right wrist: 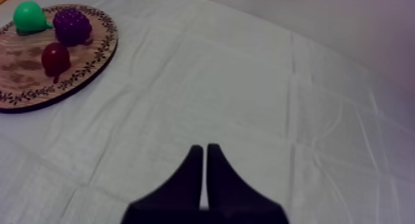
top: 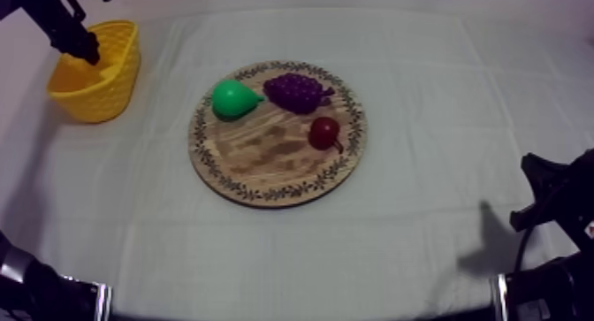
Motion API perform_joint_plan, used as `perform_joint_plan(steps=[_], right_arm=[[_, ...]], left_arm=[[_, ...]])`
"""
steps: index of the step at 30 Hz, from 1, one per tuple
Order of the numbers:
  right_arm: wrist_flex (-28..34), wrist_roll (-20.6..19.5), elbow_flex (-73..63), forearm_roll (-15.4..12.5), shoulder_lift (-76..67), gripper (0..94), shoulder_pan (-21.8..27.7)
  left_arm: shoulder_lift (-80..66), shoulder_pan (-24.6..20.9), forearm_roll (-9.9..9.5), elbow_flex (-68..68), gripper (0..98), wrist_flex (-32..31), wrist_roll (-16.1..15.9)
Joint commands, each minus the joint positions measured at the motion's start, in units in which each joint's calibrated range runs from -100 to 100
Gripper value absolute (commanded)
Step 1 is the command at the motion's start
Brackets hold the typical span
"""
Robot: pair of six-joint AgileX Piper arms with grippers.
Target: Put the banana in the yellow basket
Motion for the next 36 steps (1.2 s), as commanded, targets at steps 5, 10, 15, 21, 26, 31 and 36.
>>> perform_joint_plan(steps=[5, 10, 15, 21, 26, 31, 36], right_arm=[[-0.03, 0.06, 0.04, 0.0, -0.01, 0.4, -0.02], [-0.03, 0.07, 0.04, 0.0, -0.01, 0.4, -0.02], [-0.03, 0.07, 0.04, 0.0, -0.01, 0.4, -0.02], [-0.03, 0.05, 0.04, 0.0, -0.01, 0.4, -0.02], [-0.03, 0.06, 0.04, 0.0, -0.01, 0.4, -0.02], [-0.03, 0.06, 0.04, 0.0, -0.01, 0.4, -0.02], [-0.03, 0.03, 0.04, 0.0, -0.01, 0.4, -0.02]], left_arm=[[-4.19, -0.29, 1.04, 5.68, 56.4, -5.22, 1.68], [-12.23, -0.27, 2.24, 14.93, 40.1, -14.18, 4.02], [-24.03, 0.35, 3.65, 28.41, 20.8, -27.37, 6.32], [-39.32, 1.22, 4.63, 45.93, 9.2, -39.88, 8.4], [-50.84, 2.76, 4.68, 58.62, 5.2, -46.11, 8.99], [-62.71, 3.93, 4.58, 71.62, 2.4, -51.58, 9.58], [-74.73, 4.5, 3.64, 84.69, 0.5, -57.61, 10.34]])
